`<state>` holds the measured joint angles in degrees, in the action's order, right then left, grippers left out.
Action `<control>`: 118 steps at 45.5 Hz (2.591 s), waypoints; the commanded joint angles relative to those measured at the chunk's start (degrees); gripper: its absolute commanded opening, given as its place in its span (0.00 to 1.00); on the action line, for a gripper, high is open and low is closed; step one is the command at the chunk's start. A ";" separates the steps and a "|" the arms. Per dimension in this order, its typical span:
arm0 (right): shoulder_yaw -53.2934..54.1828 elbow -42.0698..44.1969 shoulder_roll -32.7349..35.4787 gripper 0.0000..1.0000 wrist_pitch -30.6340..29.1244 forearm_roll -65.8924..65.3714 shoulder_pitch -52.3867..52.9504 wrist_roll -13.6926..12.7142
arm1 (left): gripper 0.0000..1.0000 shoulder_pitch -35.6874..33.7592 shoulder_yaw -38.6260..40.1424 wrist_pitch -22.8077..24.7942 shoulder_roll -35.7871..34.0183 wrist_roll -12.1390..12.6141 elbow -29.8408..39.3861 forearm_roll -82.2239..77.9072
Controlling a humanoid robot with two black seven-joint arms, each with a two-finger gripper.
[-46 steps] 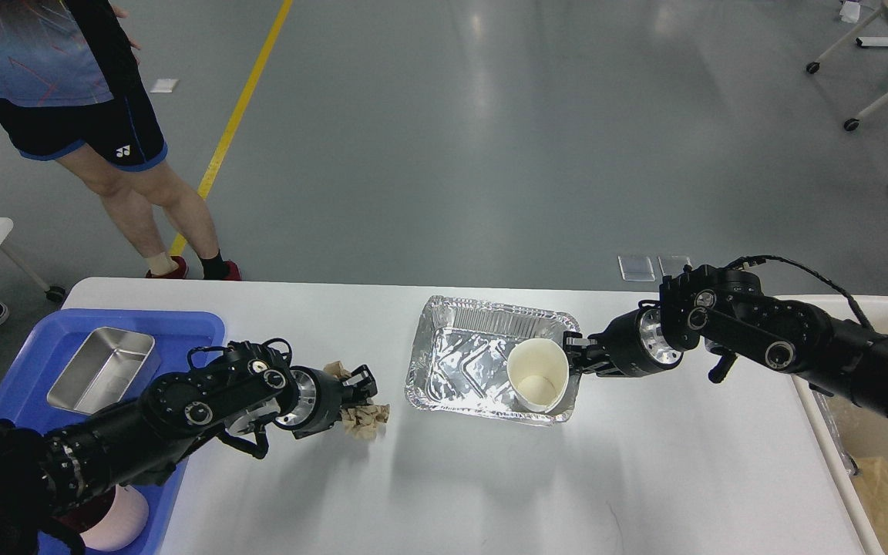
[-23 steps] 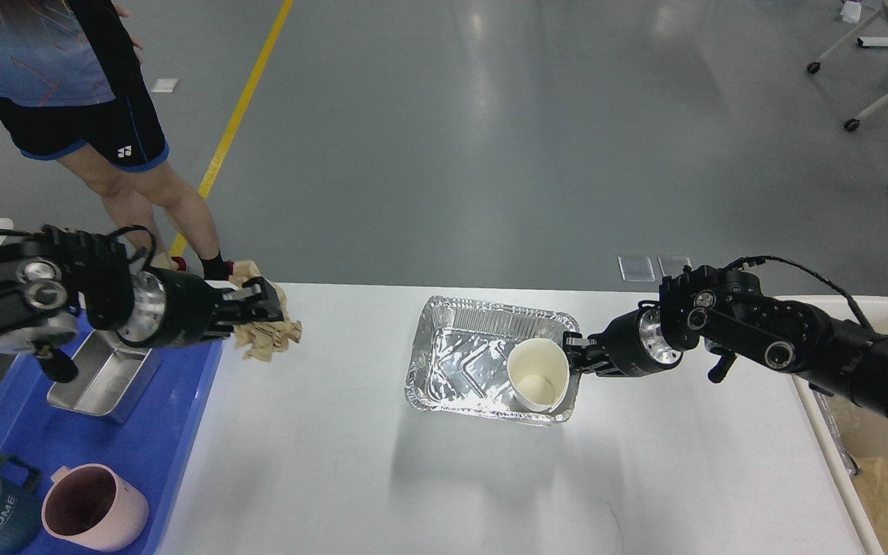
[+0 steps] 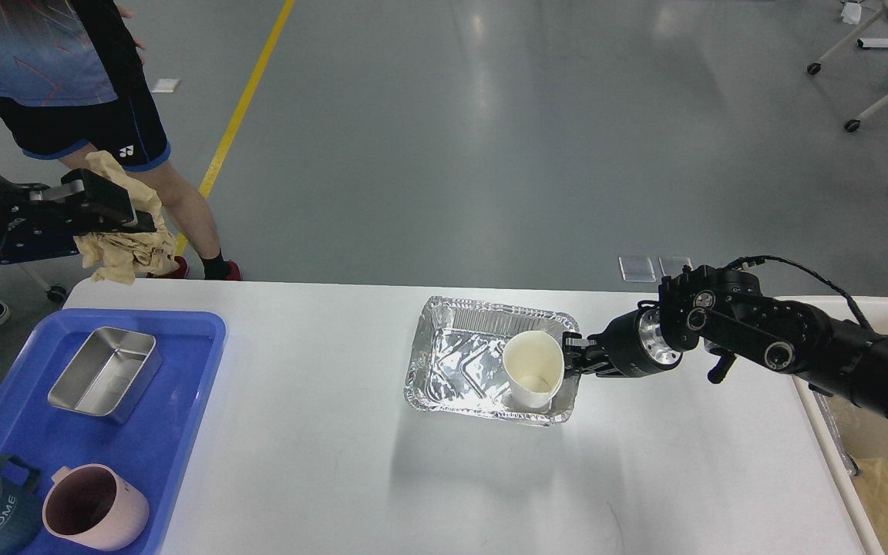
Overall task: Tidy desktop
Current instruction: 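Lift the paper towel with the left gripper and carry it over the foil tray, then open the left gripper to drop the paper towel into the foil tray, then raise the left gripper away from the foil tray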
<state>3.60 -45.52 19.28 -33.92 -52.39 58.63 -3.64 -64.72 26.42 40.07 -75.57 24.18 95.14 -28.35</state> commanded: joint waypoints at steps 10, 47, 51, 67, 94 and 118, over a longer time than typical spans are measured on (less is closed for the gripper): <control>0.09 0.00 -0.12 0.00 -0.01 0.00 0.09 0.04 | 0.04 0.91 0.57 -4.64 11.04 0.17 -1.01 -0.47; 0.35 -0.09 -0.20 0.00 0.70 0.00 0.00 0.04 | 0.13 13.57 -3.04 -12.21 64.32 -0.18 -32.99 -15.42; 0.35 -0.09 -0.20 0.00 0.70 0.00 0.00 0.04 | 0.30 13.57 -2.86 -12.56 65.99 -0.18 -35.10 -15.33; 0.35 -0.09 -0.12 0.00 0.70 0.00 -0.09 0.04 | 0.87 13.66 -3.30 -17.39 66.96 0.26 -36.43 -14.72; 0.35 -0.09 -0.03 0.00 0.78 0.00 -0.18 0.04 | 0.92 14.44 8.90 -17.57 64.94 -0.09 -36.16 -10.15; 0.35 0.08 -0.38 0.00 0.96 0.00 -0.18 0.04 | 0.92 23.76 30.18 -20.03 64.67 -3.25 -36.34 -5.66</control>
<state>3.95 -45.45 18.91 -33.08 -52.38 58.53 -3.61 -43.58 52.50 20.42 -11.37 22.77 58.83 -34.14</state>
